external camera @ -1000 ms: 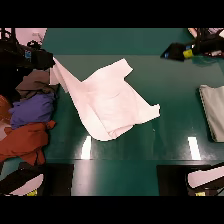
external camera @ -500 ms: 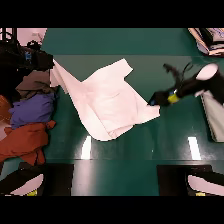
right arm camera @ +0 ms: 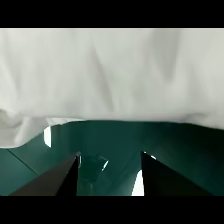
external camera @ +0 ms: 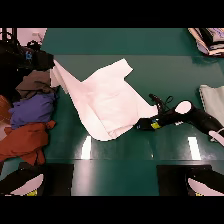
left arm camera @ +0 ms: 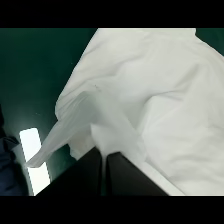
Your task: Fold the shirts.
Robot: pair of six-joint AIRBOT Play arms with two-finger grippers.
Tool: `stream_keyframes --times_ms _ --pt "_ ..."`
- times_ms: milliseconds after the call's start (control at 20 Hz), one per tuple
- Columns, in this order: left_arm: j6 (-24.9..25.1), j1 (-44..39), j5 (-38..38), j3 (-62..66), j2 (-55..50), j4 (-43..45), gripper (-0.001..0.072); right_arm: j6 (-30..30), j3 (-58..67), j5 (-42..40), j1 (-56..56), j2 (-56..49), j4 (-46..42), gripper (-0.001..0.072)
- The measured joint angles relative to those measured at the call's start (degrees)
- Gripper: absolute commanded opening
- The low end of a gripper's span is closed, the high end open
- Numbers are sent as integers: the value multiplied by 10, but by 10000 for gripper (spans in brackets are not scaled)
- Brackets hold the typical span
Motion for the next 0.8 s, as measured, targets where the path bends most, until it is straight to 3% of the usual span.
stream_keyframes --times_ms 300,350,400,800 --pt "-3 0 -2 0 0 -2 25 6 -10 -47 14 -35 23 426" --pt "-3 0 -2 0 0 -2 24 6 -10 -55 16 -39 23 397" --pt "-3 0 -2 0 0 -2 24 6 -11 -61 16 -42 23 309" --pt "-4 0 5 0 0 -2 24 7 -12 -107 42 -50 18 309"
